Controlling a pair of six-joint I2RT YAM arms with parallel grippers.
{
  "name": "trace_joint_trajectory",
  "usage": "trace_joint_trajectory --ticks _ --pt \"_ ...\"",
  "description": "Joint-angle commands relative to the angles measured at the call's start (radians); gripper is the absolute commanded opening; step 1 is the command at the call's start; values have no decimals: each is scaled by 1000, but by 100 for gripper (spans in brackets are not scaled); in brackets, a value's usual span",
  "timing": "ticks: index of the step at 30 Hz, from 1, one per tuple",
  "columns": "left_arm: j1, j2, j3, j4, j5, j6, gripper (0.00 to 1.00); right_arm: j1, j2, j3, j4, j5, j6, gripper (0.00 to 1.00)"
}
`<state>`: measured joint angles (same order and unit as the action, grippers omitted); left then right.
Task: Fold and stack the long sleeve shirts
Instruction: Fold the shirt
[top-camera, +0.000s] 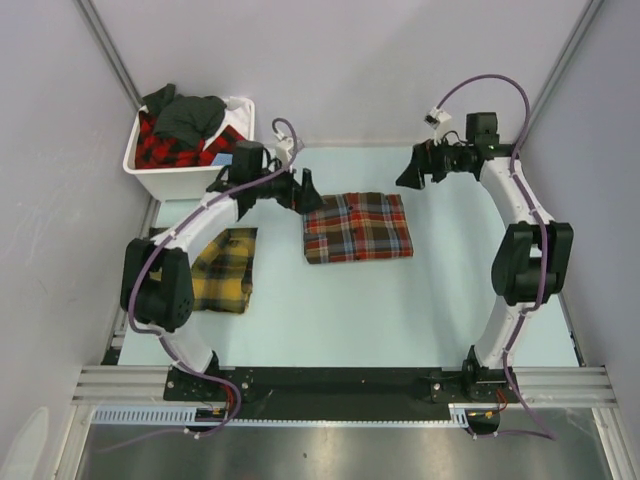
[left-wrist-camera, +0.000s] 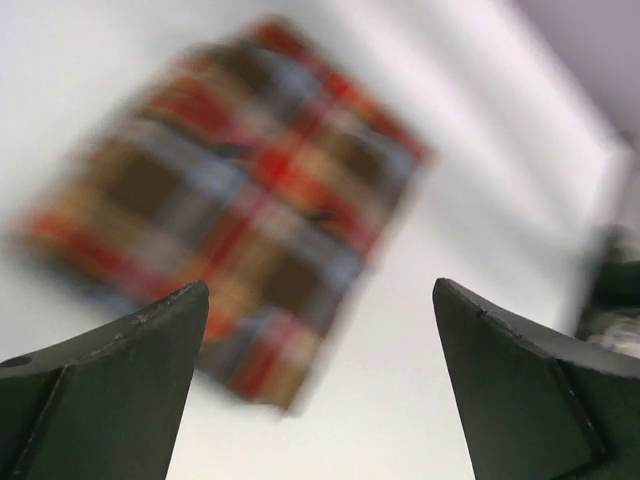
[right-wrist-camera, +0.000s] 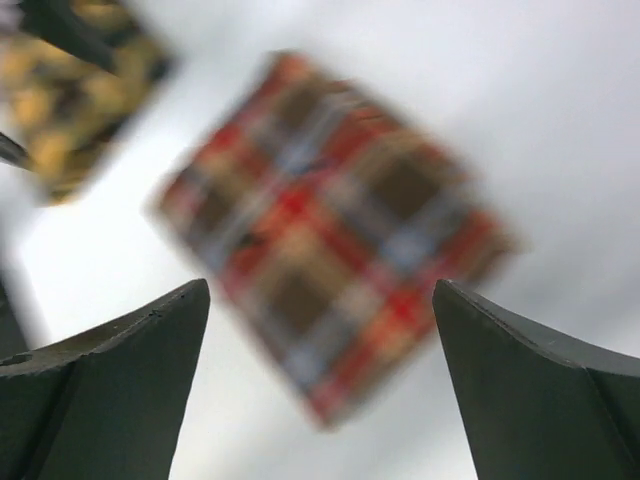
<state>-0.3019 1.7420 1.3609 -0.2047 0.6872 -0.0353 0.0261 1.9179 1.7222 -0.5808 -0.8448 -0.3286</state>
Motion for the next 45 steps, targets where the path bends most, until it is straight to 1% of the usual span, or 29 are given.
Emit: trace_joint_trajectory --ticks 1,2,3,6,8,11,12,14,15,17,18,19,21,23,24,25,26,27,28,29,30,33,36,37,38,40,41,43,45 --pt "-91 10 -253 402 294 -516 99 95 -10 -186 -106 -287 172 100" --pt "-100 19 -279 466 322 -575 99 109 3 -206 -88 -306 209 100" --pt "-120 63 -319 608 342 -695 99 124 16 -222 -87 -319 217 100" --pt "-140 169 -327 755 362 -834 99 152 98 -253 -39 -367 275 100" --pt "-138 224 -321 777 351 -865 98 146 156 -250 -22 -385 299 100" --pt "-109 310 -324 716 316 -841 97 108 288 -233 -42 -387 316 100" --pt "-82 327 -325 644 290 -789 97 91 349 -225 -56 -370 310 100" --pt "-51 346 -336 547 258 -680 96 36 392 -210 -82 -340 300 100" --pt "-24 346 -348 488 241 -657 96 15 418 -207 -86 -305 290 100" --pt "0 311 -379 458 250 -606 95 -18 434 -191 -140 -289 269 100" --pt "7 294 -394 421 280 -579 94 -44 432 -165 -175 -287 240 100" --pt "7 251 -391 389 308 -543 93 -49 412 -145 -259 -295 183 100" --pt "-11 188 -346 236 354 -370 93 -43 373 -87 -379 -339 129 100" --pt "-25 108 -294 136 388 -261 94 -38 311 -50 -395 -381 141 100" --pt "-25 94 -277 133 397 -270 94 -29 296 -11 -351 -390 169 100" --pt "-25 91 -257 149 397 -293 93 -29 285 6 -306 -392 265 100" --pt "-26 108 -209 200 390 -357 93 -20 283 19 -245 -398 322 100" --pt "-29 126 -182 253 379 -394 92 15 283 25 -82 -402 405 100" --pt "-31 157 -149 290 356 -428 92 27 289 20 3 -398 478 99" --pt "-32 190 -70 321 339 -470 91 38 305 17 84 -386 602 99" --pt "-32 265 -28 324 322 -482 90 47 317 16 237 -384 655 99" --pt "-29 387 125 303 227 -491 89 72 409 42 446 -355 833 96" --pt "-8 468 225 257 128 -505 90 61 516 126 463 -289 870 93" --pt "-5 497 245 228 108 -445 89 45 539 146 458 -272 863 93" --pt "1 507 274 165 82 -424 90 34 579 186 438 -213 847 90" --pt "18 528 277 124 55 -413 89 5 622 218 397 -159 814 83" --pt "23 530 276 102 7 -408 90 0 648 256 324 -131 753 82" --pt "40 516 258 106 2 -391 90 -11 649 264 297 -106 717 82" --pt "47 487 253 113 50 -339 90 -12 597 254 282 -122 703 81"
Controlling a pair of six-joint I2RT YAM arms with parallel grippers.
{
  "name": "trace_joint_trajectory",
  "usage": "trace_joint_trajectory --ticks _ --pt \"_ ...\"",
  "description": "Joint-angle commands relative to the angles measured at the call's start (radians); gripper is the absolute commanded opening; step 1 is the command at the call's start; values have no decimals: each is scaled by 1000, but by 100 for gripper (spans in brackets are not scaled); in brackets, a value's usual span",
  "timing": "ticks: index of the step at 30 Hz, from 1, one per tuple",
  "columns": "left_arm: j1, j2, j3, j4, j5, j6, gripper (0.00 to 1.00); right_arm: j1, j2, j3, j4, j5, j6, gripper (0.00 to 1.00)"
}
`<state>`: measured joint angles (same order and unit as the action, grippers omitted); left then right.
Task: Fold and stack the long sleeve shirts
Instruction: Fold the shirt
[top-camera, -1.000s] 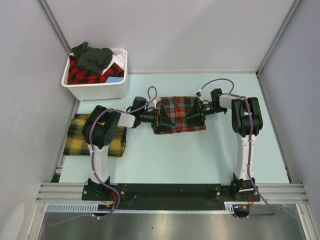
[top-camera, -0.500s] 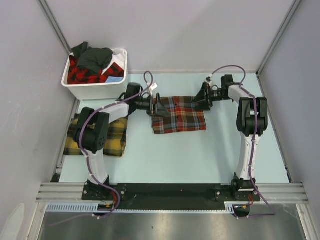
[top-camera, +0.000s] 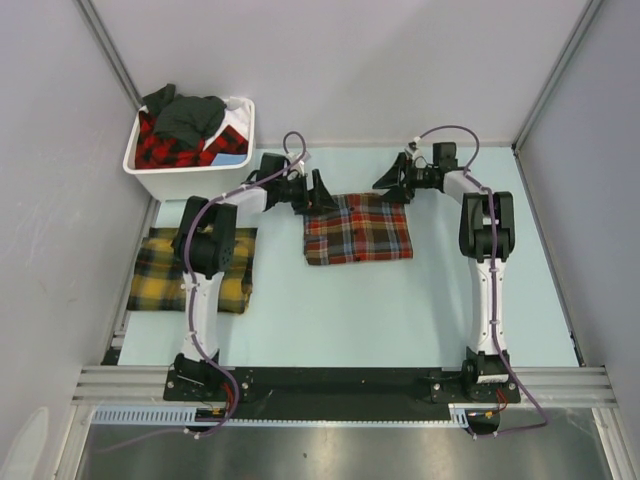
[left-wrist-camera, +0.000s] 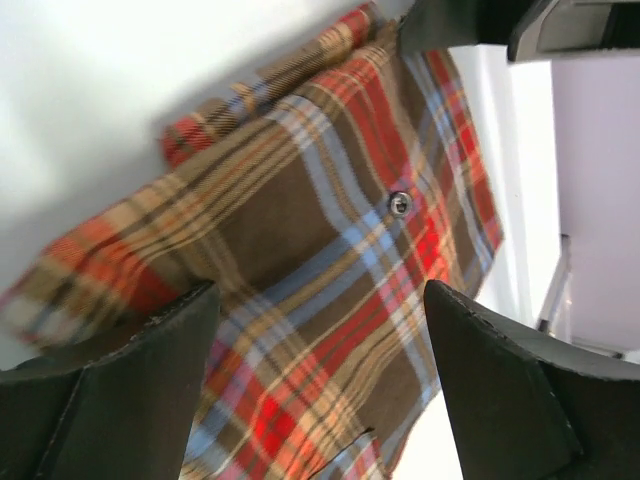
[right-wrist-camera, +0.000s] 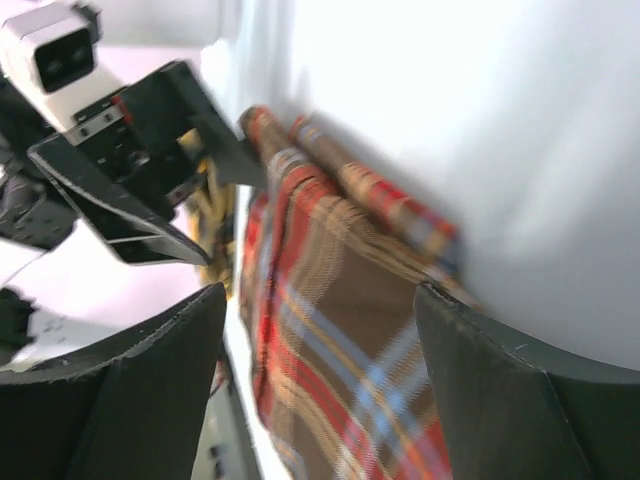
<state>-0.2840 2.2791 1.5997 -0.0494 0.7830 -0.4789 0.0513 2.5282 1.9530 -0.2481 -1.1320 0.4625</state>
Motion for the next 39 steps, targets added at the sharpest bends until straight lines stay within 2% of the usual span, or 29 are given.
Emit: trace_joint_trajectory --ticks 1,3,4,7,8,10,12,15,18,23,26,28,29,30,31,32,34,36,39 --pt "35 -105 0 -43 -31 126 89 -39 -41 20 -59 131 -96 81" --pt "46 -182 -46 -41 -7 195 89 -44 -177 -32 -101 85 -137 81" --pt "52 -279 -119 -40 -4 209 89 -44 -242 -79 -117 78 -157 82" --pt "68 -438 -286 -104 -20 233 84 -96 -468 -313 -193 122 -251 80" --pt "68 -476 -329 -127 -30 244 83 -114 -511 -421 -230 142 -281 79" --pt "63 -535 -453 -138 -39 223 82 -125 -615 -526 -287 199 -349 79" --pt "57 -543 -532 -136 -51 197 81 -134 -672 -670 -273 237 -355 77" --pt "51 -508 -564 -119 -48 183 80 -133 -677 -770 -224 262 -361 75" --pt "49 -469 -560 -110 -51 214 78 -127 -631 -786 -184 284 -390 72" --pt "23 -392 -526 -95 16 241 64 -100 -557 -786 -145 284 -383 67" --pt "9 -349 -500 -93 44 246 55 -76 -551 -809 -134 284 -380 59" --pt "-3 -325 -492 -92 56 246 45 -65 -546 -821 -122 287 -380 46" --pt "-7 -316 -492 -105 58 247 41 -65 -531 -825 -122 287 -375 37" --pt "-9 -310 -501 -109 64 247 31 -65 -528 -824 -125 282 -374 30" --pt "-15 -311 -507 -125 74 256 26 -65 -523 -815 -137 282 -380 24" --pt "-20 -319 -524 -138 76 266 12 -67 -529 -812 -163 285 -398 12" --pt "-43 -363 -556 -161 82 284 3 -71 -546 -804 -216 313 -438 0" --pt "-69 -401 -613 -188 101 305 0 -82 -569 -787 -321 342 -522 0" --pt "-168 -473 -670 -250 130 370 0 -108 -559 -715 -440 425 -643 0"
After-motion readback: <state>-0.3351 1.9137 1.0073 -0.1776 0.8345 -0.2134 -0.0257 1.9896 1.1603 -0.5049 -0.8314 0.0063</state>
